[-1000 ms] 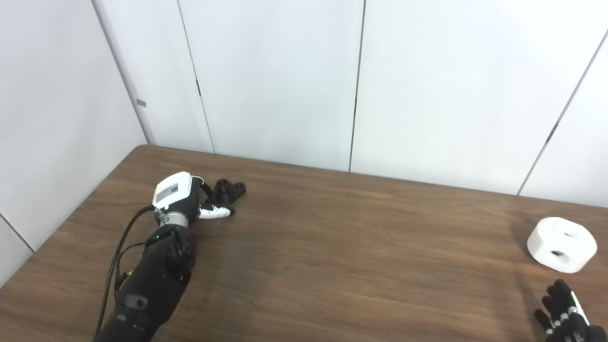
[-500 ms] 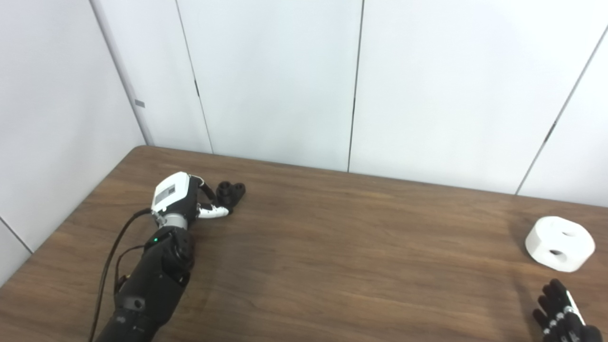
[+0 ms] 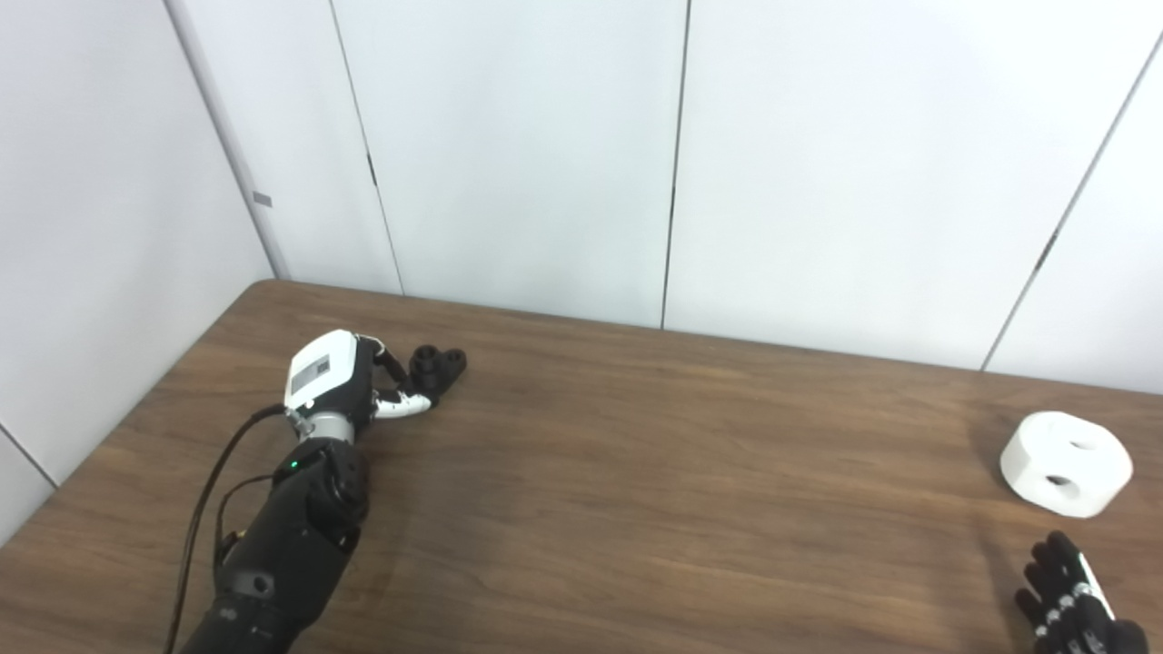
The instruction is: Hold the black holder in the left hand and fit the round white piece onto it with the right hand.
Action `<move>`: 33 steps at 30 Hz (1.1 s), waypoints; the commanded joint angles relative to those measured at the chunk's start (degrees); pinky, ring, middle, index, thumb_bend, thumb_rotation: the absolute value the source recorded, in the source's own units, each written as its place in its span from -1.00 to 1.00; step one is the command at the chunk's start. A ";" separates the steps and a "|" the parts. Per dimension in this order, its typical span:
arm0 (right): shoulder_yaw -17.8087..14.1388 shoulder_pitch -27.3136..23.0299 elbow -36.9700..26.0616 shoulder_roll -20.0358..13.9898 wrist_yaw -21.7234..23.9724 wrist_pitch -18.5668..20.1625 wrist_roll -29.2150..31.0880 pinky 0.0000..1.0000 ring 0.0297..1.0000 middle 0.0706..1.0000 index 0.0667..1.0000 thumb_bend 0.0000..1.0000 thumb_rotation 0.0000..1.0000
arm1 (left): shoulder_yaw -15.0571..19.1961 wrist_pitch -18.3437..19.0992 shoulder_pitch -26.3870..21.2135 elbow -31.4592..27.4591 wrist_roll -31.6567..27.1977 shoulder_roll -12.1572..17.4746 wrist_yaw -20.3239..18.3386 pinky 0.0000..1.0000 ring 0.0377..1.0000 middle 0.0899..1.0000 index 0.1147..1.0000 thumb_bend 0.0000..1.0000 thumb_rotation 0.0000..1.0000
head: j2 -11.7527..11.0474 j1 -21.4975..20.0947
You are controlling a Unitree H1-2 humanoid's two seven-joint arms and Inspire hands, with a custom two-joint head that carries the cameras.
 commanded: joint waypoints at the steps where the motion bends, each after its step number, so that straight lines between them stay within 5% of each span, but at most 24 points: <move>1: -0.05 1.01 -0.84 0.06 -0.04 0.35 0.28 1.00 1.00 0.99 0.95 0.36 1.00 | -0.10 -0.70 -1.17 -0.01 -0.19 1.41 0.61 0.62 0.70 0.45 -0.16 0.04 -0.90 | 0.09 0.03; 15: 0.25 1.26 -1.96 0.12 -0.25 1.02 -0.13 1.00 1.00 0.98 0.96 0.35 1.00 | -1.87 -1.82 1.95 -5.23 -2.37 0.77 -2.71 0.65 0.74 0.52 -0.16 0.04 -0.90 | 0.85 -0.90; 21: 0.27 1.23 -2.52 0.46 -0.49 1.41 0.00 1.00 1.00 0.97 0.94 0.33 0.99 | -3.69 -7.14 4.36 -6.64 -3.40 1.36 -4.06 0.65 0.70 0.43 -0.16 0.04 -0.90 | 1.18 -1.40; 33: 0.60 1.22 -3.23 0.60 -0.87 1.73 -0.66 1.00 1.00 0.97 0.95 0.32 1.00 | -9.03 -10.66 8.95 -13.98 -2.37 3.32 -9.92 0.59 0.70 0.51 -0.16 0.04 -0.89 | 2.10 -2.85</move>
